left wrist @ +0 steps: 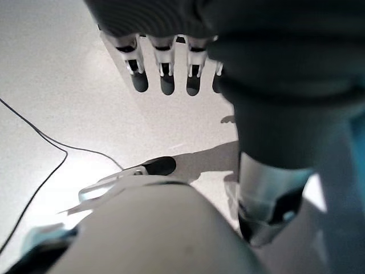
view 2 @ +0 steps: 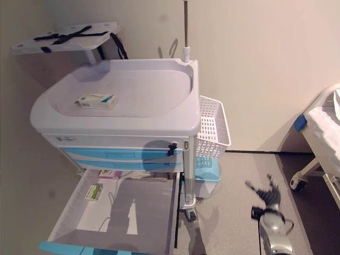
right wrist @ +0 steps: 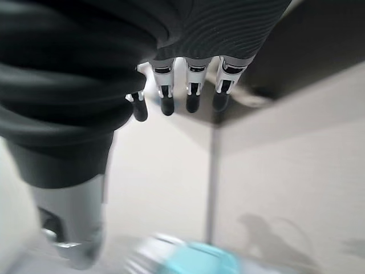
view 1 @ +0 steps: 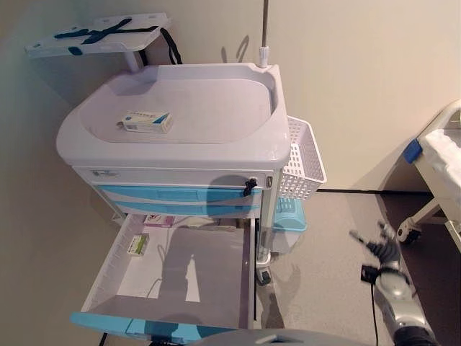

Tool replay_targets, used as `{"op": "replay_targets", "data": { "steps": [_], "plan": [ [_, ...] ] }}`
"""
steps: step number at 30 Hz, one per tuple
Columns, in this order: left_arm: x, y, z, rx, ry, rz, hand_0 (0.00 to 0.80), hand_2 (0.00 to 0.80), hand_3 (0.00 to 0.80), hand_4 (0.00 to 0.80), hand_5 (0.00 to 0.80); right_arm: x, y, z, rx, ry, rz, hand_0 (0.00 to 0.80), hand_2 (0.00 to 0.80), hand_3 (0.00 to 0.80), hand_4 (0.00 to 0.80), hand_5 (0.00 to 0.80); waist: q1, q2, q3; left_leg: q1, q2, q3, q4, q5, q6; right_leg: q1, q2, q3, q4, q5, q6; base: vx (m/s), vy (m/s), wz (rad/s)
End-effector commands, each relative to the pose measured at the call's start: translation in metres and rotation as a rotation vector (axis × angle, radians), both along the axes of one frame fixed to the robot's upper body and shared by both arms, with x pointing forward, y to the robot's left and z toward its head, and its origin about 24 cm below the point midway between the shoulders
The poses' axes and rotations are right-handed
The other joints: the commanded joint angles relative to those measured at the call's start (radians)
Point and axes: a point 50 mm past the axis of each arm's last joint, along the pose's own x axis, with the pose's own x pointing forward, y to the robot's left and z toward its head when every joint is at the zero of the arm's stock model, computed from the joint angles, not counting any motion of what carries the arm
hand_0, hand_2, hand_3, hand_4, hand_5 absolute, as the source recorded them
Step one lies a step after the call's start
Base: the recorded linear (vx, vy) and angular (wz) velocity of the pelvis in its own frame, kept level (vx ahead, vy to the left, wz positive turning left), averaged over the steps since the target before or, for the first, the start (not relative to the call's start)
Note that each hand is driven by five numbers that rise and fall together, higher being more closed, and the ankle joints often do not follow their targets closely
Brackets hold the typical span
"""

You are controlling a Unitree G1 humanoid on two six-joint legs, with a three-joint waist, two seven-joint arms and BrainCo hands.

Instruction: Open the drawer and pick up the medicine

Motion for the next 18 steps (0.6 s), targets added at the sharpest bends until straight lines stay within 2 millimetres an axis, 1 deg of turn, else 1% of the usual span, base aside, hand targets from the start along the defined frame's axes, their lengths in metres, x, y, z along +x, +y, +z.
{"op": "replay_targets", "data": {
  "steps": [1, 2, 3, 4, 5, 7, 8, 9, 11, 12, 13, 14, 17, 18],
  "plan": [
    [0.017, 0.016, 0.005, 0.038, -0.019, -0.105, 0.000, 0.000, 0.000, 0.000, 0.000, 0.002, 0.010, -0.011, 0.034, 0.074, 0.085, 0.000, 0.000, 0.000, 0.000, 0.000, 0.002, -0.048, 0.019, -0.006, -0.078, -0.019, 0.030, -0.060, 0.055, -0.021, 0.009, -0.038, 0.026, -0.032, 0.031, 0.000, 0.000, 0.00],
    [0.017, 0.016, 0.005, 0.038, -0.019, -0.105, 0.000, 0.000, 0.000, 0.000, 0.000, 0.002, 0.010, -0.011, 0.034, 0.074, 0.085, 0.000, 0.000, 0.000, 0.000, 0.000, 0.002, -0.048, 0.019, -0.006, -0.078, -0.019, 0.030, -0.060, 0.055, -0.021, 0.009, -0.038, 0.026, -0.032, 0.031, 0.033, -0.004, 0.02],
    [0.023, 0.019, 0.007, 0.045, -0.041, -0.157, 0.000, 0.000, 0.000, 0.000, 0.000, -0.034, 0.013, -0.037, 0.081, 0.254, 0.035, 0.000, 0.000, 0.000, 0.000, 0.000, 0.002, -0.044, 0.029, -0.010, -0.083, -0.030, 0.042, -0.069, 0.059, -0.021, 0.003, -0.043, 0.046, -0.044, 0.027, 0.033, -0.004, 0.02],
    [0.023, 0.019, 0.008, 0.045, -0.041, -0.157, 0.000, 0.000, 0.000, 0.000, 0.000, -0.033, 0.013, -0.037, 0.082, 0.253, 0.035, 0.000, 0.000, 0.000, 0.000, 0.000, 0.001, -0.044, 0.029, -0.010, -0.083, -0.031, 0.043, -0.069, 0.059, -0.021, 0.003, -0.043, 0.047, -0.045, 0.027, 0.052, 0.008, 0.04],
    [0.027, 0.022, 0.009, 0.050, -0.053, -0.199, 0.000, 0.000, 0.000, 0.000, 0.000, -0.051, 0.014, -0.047, 0.106, 0.341, 0.005, 0.000, 0.000, 0.000, 0.000, 0.000, 0.001, -0.038, 0.039, -0.018, -0.087, -0.038, 0.057, -0.078, 0.065, -0.029, -0.003, -0.046, 0.067, -0.053, 0.026, 0.023, 0.019, 0.04],
    [0.029, 0.023, 0.010, 0.054, -0.063, -0.219, 0.000, 0.000, 0.000, 0.000, 0.000, -0.054, 0.016, -0.050, 0.122, 0.359, 0.000, 0.000, 0.000, 0.000, 0.000, 0.000, 0.000, -0.035, 0.044, -0.024, -0.090, -0.040, 0.065, -0.081, 0.067, -0.035, -0.006, -0.046, 0.077, -0.056, 0.025, 0.014, 0.021, 0.05],
    [0.033, 0.024, 0.012, 0.061, -0.071, -0.247, 0.000, 0.000, 0.000, 0.000, 0.000, -0.060, 0.017, -0.053, 0.135, 0.389, -0.012, 0.000, 0.000, 0.000, 0.000, 0.000, -0.002, -0.031, 0.052, -0.031, -0.093, -0.041, 0.074, -0.086, 0.070, -0.046, -0.008, -0.045, 0.092, -0.061, 0.025, -0.027, 0.055, 0.07],
    [0.042, 0.026, 0.015, 0.068, -0.107, -0.284, 0.000, 0.000, 0.000, 0.000, 0.000, -0.065, 0.017, -0.056, 0.151, 0.419, -0.023, 0.000, 0.000, 0.000, 0.000, 0.000, -0.006, -0.020, 0.073, -0.050, -0.098, -0.040, 0.090, -0.092, 0.076, -0.078, -0.012, -0.040, 0.131, -0.072, 0.023, -0.068, 0.088, 0.04],
    [0.057, 0.028, 0.023, 0.075, -0.170, -0.341, 0.000, 0.000, 0.000, 0.000, 0.000, -0.064, 0.015, -0.056, 0.146, 0.446, -0.003, 0.000, 0.000, 0.000, 0.000, 0.000, -0.010, -0.009, 0.101, -0.080, -0.104, -0.033, 0.120, -0.100, 0.083, -0.126, -0.017, -0.030, 0.187, -0.085, 0.023, -0.104, 0.091, -0.02],
    [0.067, 0.029, 0.028, 0.075, -0.215, -0.376, 0.000, 0.000, 0.000, 0.000, 0.000, -0.061, 0.013, -0.054, 0.134, 0.445, 0.020, 0.000, 0.000, 0.000, 0.000, 0.000, -0.013, -0.004, 0.117, -0.099, -0.108, -0.030, 0.138, -0.103, 0.086, -0.153, -0.019, -0.023, 0.215, -0.090, 0.022, -0.073, 0.052, -0.07],
    [0.067, 0.029, 0.028, 0.075, -0.214, -0.376, 0.000, 0.000, 0.000, 0.000, 0.000, -0.061, 0.013, -0.054, 0.134, 0.446, 0.021, 0.000, 0.000, 0.000, 0.000, 0.000, -0.012, -0.004, 0.116, -0.102, -0.108, -0.030, 0.141, -0.104, 0.086, -0.157, -0.020, -0.023, 0.218, -0.092, 0.022, -0.123, 0.061, -0.07],
    [0.078, 0.033, 0.036, 0.087, -0.262, -0.423, 0.000, 0.000, 0.000, 0.000, 0.000, -0.057, 0.010, -0.053, 0.125, 0.454, 0.063, 0.000, 0.000, 0.000, 0.000, 0.000, -0.014, 0.001, 0.139, -0.133, -0.115, -0.028, 0.172, -0.110, 0.088, -0.193, -0.025, -0.018, 0.254, -0.100, 0.020, -0.129, 0.049, -0.04],
    [0.105, 0.040, 0.057, 0.108, -0.371, -0.506, 0.000, 0.000, 0.000, 0.000, 0.000, -0.047, 0.000, -0.045, 0.094, 0.433, 0.091, 0.000, 0.000, 0.000, 0.000, 0.000, -0.015, 0.004, 0.179, -0.213, -0.126, -0.027, 0.250, -0.125, 0.088, -0.269, -0.042, -0.015, 0.325, -0.109, 0.016, -0.183, 0.047, -0.04],
    [0.122, 0.047, 0.074, 0.132, -0.443, -0.550, 0.000, 0.000, 0.000, 0.000, 0.000, -0.039, -0.009, -0.039, 0.061, 0.420, 0.104, 0.000, 0.000, 0.000, 0.000, 0.000, -0.016, 0.005, 0.203, -0.274, -0.131, -0.022, 0.318, -0.144, 0.091, -0.320, -0.056, -0.009, 0.371, -0.114, 0.015, -0.161, 0.035, -0.02]
  ]
}}
